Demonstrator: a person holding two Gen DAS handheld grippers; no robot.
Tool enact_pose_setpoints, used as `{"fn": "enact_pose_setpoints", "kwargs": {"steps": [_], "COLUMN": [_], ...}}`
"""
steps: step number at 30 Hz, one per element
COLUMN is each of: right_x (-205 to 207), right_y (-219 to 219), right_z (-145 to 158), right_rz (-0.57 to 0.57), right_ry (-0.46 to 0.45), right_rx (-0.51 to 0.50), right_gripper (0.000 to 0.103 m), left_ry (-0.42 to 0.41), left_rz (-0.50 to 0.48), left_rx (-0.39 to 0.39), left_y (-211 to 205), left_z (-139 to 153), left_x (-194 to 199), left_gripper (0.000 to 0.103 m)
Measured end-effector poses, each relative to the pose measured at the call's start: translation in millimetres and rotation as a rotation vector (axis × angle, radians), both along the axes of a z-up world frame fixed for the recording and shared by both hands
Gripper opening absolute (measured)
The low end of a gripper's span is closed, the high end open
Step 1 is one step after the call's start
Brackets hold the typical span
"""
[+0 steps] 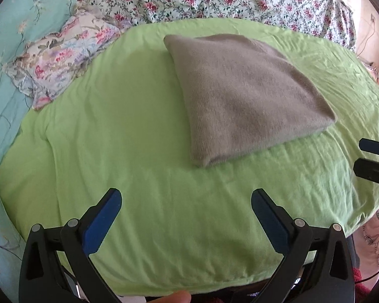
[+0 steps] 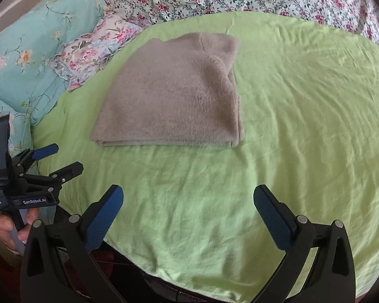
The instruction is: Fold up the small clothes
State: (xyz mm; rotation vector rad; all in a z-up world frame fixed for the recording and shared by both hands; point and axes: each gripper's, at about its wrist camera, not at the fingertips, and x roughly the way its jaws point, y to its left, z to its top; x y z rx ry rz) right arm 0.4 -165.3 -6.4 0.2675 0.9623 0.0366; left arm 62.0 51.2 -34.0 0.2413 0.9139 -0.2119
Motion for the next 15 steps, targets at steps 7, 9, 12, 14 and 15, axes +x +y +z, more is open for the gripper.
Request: {"fn": "enact_pose_setpoints", "kwargs": {"steps": [7,9,12,14,15], "right_x": [22.2,26.4,34.4,40.3,43.6], "right_y": [-1.5,-0.9,-1.2,-2.0,-3.3], "right_z": [8.5,9.1,9.1,9.9,10.4], "right_rz": [0.013,0.018,0.017,0.021,0.024], "right_ry": [-0.007,-0.009,-0.003,-0.002,-0.002], "right_rx": [-0.031,-0.031,-0.037,-0.035,-0.035], "right_gripper": [0.103,0.103,0.103,0.103,0.103], "left_ry": [-0.056,-0.068,-0.066,-0.071,-0.073], "left_rz": [0.003,0.0,-0.001,0.001,0.003], "left_rx": [0.028,0.032,0.029,0.028,0.028], "left_y": [-13.0,-16.9,-19.7,-21.0,-21.6], "left_z": [18.7,22.3,23.9,26.0,26.9], "left_x": [15.1,17.2,22.4,25.8,27.8], "left_gripper": [0.103,0.103,0.103,0.103,0.103]}}
